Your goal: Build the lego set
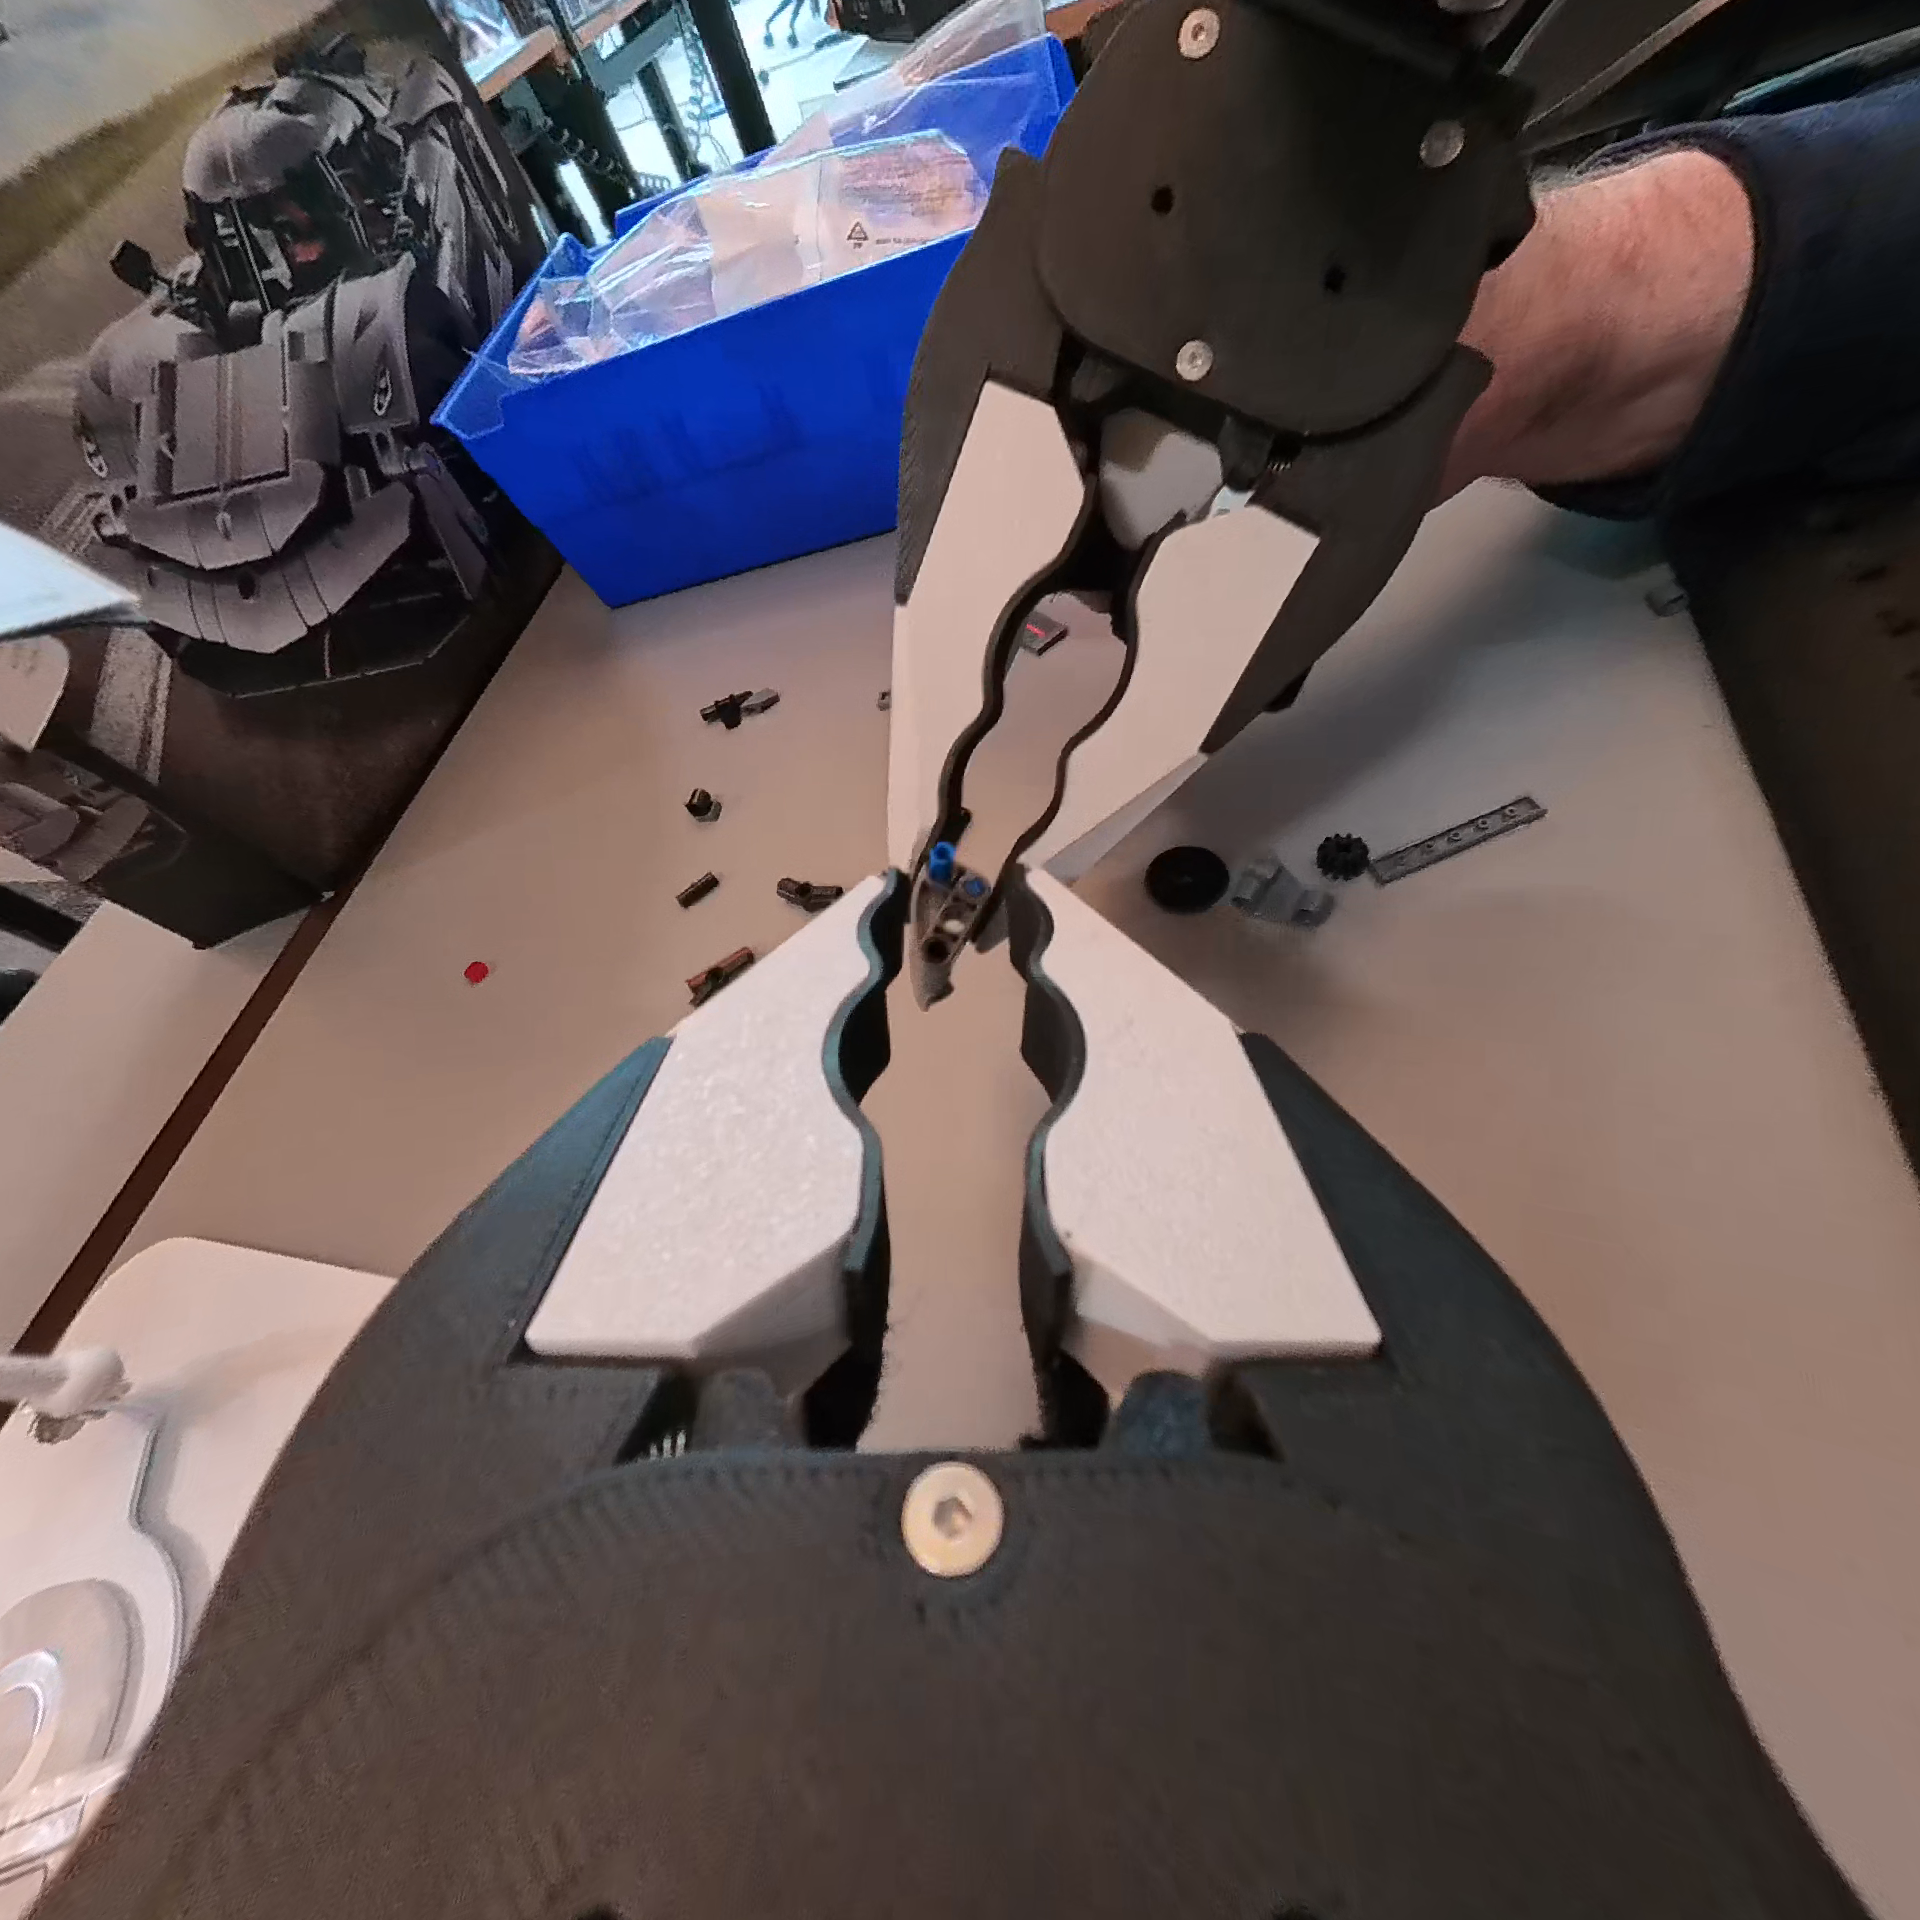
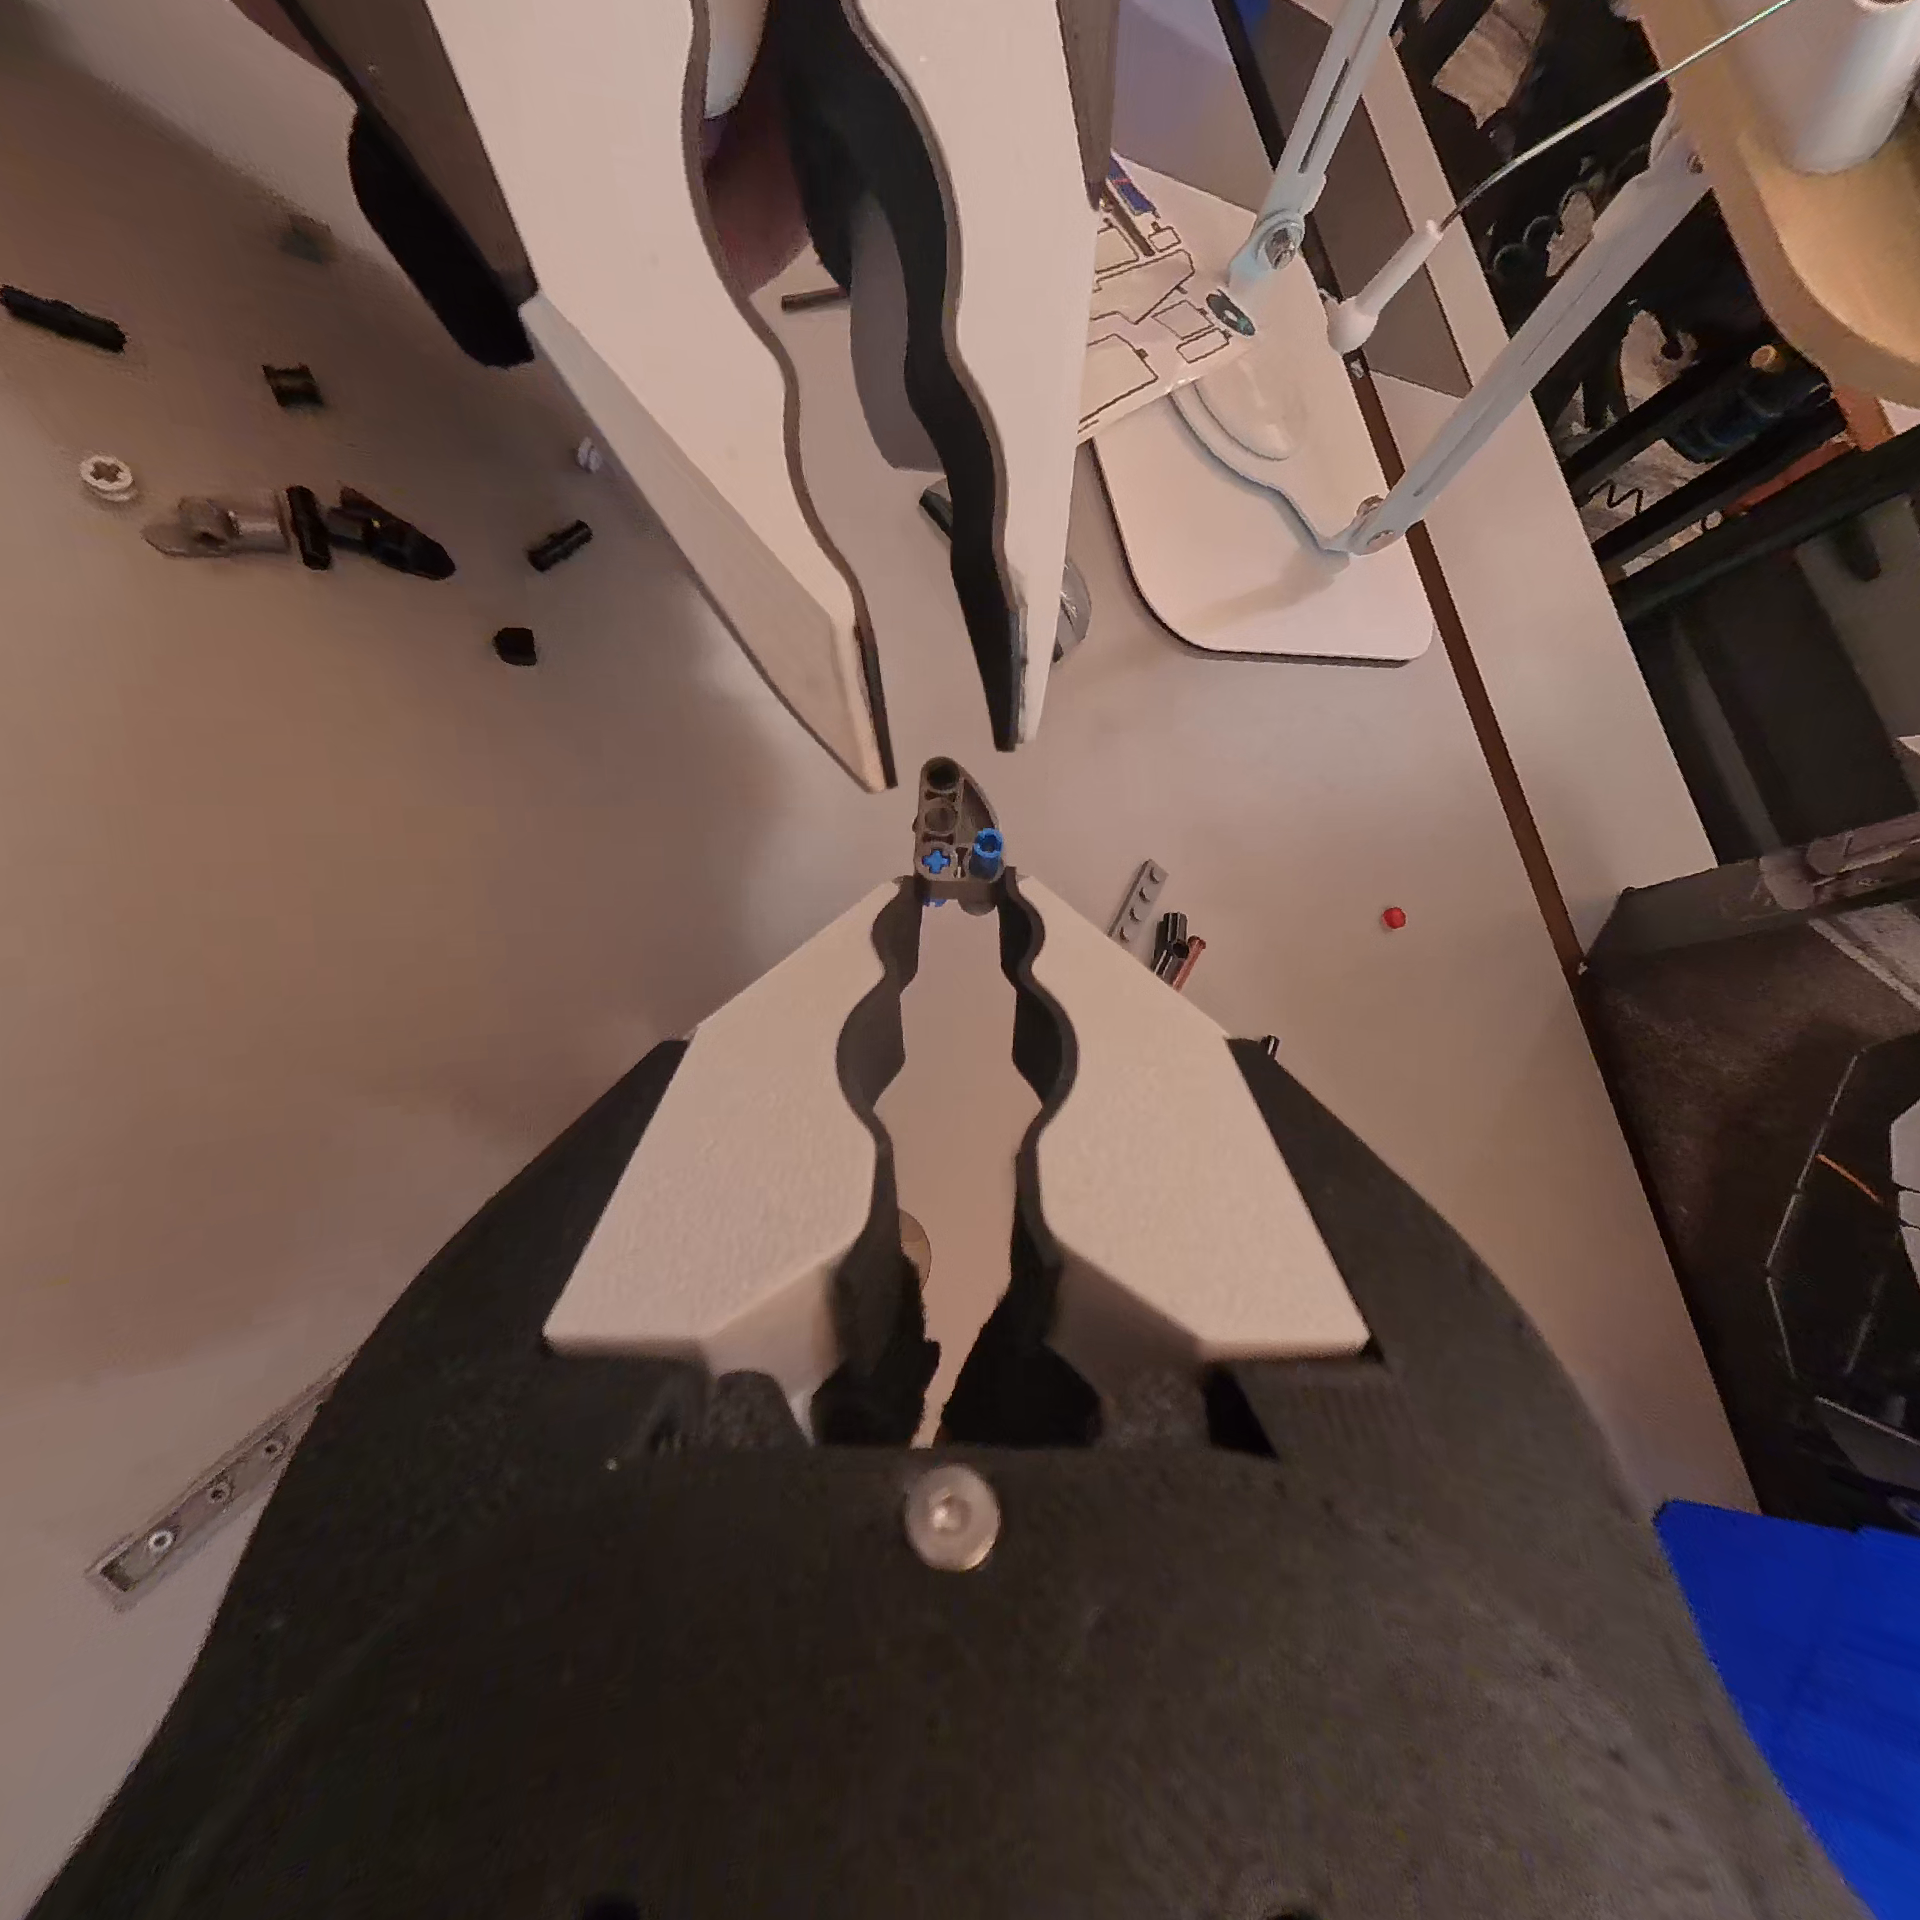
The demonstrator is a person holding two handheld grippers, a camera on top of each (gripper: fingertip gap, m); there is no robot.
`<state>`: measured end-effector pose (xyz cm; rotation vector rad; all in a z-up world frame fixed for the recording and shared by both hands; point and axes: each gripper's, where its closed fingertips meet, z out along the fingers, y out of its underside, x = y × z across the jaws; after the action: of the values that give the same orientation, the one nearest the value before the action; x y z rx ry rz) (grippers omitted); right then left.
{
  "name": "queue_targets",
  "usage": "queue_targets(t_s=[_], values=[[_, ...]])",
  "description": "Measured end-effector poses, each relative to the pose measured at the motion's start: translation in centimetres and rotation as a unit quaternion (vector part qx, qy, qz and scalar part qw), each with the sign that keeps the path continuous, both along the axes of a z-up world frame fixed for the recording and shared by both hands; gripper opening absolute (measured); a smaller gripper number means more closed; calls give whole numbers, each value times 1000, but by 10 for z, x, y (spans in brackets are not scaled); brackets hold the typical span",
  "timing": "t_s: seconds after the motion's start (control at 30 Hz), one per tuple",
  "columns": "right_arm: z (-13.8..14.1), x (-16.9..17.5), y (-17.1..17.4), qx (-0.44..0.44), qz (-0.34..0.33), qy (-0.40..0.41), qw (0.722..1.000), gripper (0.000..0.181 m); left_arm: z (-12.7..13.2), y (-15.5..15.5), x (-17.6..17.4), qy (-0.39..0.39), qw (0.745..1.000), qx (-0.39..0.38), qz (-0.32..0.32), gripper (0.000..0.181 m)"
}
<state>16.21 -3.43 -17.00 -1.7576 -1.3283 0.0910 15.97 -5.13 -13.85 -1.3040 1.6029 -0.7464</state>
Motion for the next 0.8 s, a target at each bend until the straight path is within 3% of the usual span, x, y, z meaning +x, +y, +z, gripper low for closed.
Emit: queue_targets(t_s=[0.53,0.8], values=[[-3,-4,-3,1,8,-10,1000,14,-4,-9,11,6,1000,17,-1,0],[-3,-4,-3,0,9,-9,1000,13,-2,-5,8,8,1000,20,7,11]])
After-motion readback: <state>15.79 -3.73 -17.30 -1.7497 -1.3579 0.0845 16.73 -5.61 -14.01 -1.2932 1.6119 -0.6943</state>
